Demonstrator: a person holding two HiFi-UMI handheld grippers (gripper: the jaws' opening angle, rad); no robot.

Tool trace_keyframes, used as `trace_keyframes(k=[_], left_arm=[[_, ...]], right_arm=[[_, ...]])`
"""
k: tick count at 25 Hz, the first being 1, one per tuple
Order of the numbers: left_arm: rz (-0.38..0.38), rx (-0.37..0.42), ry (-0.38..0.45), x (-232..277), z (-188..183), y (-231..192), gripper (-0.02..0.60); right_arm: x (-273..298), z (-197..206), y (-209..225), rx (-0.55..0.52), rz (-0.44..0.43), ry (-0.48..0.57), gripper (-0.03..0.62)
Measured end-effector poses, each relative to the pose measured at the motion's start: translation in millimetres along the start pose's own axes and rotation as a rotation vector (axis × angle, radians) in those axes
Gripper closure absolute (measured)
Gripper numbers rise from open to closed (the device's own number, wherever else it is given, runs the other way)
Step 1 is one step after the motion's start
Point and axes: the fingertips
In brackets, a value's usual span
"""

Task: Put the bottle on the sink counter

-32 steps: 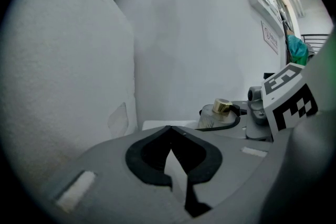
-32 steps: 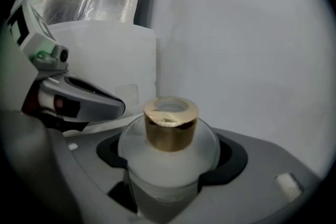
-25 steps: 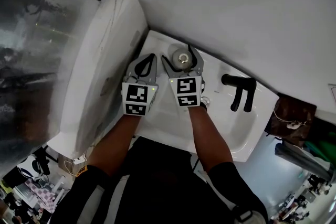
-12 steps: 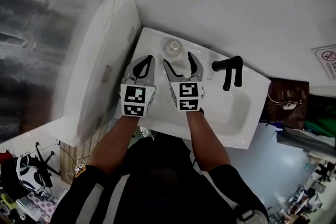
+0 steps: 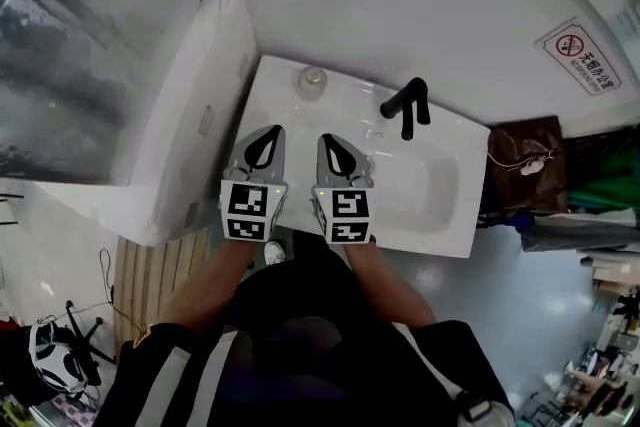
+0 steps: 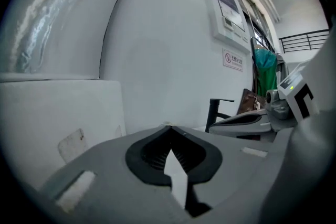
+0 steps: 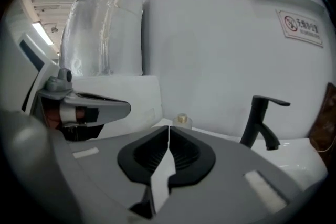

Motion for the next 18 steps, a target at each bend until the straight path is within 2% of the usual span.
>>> trace_keyframes(k=[10,18], left_arm=[[0.036,0.022,0.066,-77.4,-14.3,31.8,0.580],[0.123,-0.009,0.114,-126.2,-22.2,66.2,0.580]], right_arm=[[-83.5,-8.2,-30.8,0.012,0.033,0.100,0.592],[-138.1,2.7,-55.0,-0.001,0.057,0.108,0.592]])
Point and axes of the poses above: the fingertips, and each gripper's own axes: x forward along the fingers, y to its right, z out of its underside, and after that the axes turned 13 degrees about x, right-handed
